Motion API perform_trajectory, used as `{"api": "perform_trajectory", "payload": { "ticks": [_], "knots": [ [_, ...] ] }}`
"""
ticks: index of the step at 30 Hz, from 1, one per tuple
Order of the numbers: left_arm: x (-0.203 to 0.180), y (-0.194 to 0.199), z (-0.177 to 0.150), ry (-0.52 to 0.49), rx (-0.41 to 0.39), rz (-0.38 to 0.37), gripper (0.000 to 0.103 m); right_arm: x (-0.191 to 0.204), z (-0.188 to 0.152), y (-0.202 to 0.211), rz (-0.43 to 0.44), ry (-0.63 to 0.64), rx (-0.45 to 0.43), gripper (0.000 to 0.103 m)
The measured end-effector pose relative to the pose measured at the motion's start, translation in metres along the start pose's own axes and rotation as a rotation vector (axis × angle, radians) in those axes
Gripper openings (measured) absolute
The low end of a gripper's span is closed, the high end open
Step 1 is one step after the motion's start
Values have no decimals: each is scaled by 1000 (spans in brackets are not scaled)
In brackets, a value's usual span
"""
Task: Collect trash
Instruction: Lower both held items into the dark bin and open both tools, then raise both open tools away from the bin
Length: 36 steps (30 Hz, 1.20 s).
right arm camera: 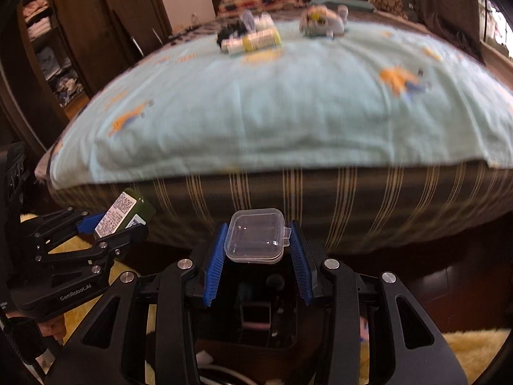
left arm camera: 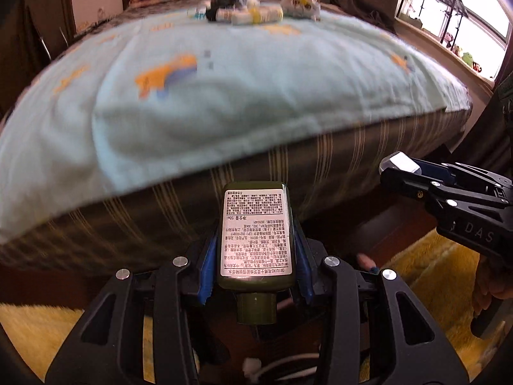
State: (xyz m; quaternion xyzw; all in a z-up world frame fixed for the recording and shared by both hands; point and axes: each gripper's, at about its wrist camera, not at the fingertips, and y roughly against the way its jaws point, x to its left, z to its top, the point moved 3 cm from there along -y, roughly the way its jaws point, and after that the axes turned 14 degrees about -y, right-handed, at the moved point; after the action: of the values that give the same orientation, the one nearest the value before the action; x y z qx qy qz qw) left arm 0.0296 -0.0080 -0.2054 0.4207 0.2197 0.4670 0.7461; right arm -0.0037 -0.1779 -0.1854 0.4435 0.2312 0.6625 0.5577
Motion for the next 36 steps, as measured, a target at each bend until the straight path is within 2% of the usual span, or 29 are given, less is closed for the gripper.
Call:
{"api": "perform_trajectory", "payload": {
  "ticks": [8, 16, 28, 30, 32, 36],
  "knots": [
    [-6, -45, -36, 36, 112, -78, 39, -12, -36, -46, -39, -31, 135, 40],
    [-11, -84, -56, 69, 176, -182, 39, -19, -52, -74, -42, -53, 209, 40],
    [-16, -94, -68, 71, 198, -190, 40, -26, -54, -89, -35, -90, 221, 42],
    [-15, -93, -68, 73, 195, -187, 45, -31, -49, -90, -35, -93, 223, 42],
    [-13, -91, -66, 75, 190, -181, 57, -34, -47, -90, -34, -95, 222, 44],
    [-6, -85, -62, 68, 185, -172, 57, -37, -42, -90, -33, -99, 212, 48]
  ]
}}
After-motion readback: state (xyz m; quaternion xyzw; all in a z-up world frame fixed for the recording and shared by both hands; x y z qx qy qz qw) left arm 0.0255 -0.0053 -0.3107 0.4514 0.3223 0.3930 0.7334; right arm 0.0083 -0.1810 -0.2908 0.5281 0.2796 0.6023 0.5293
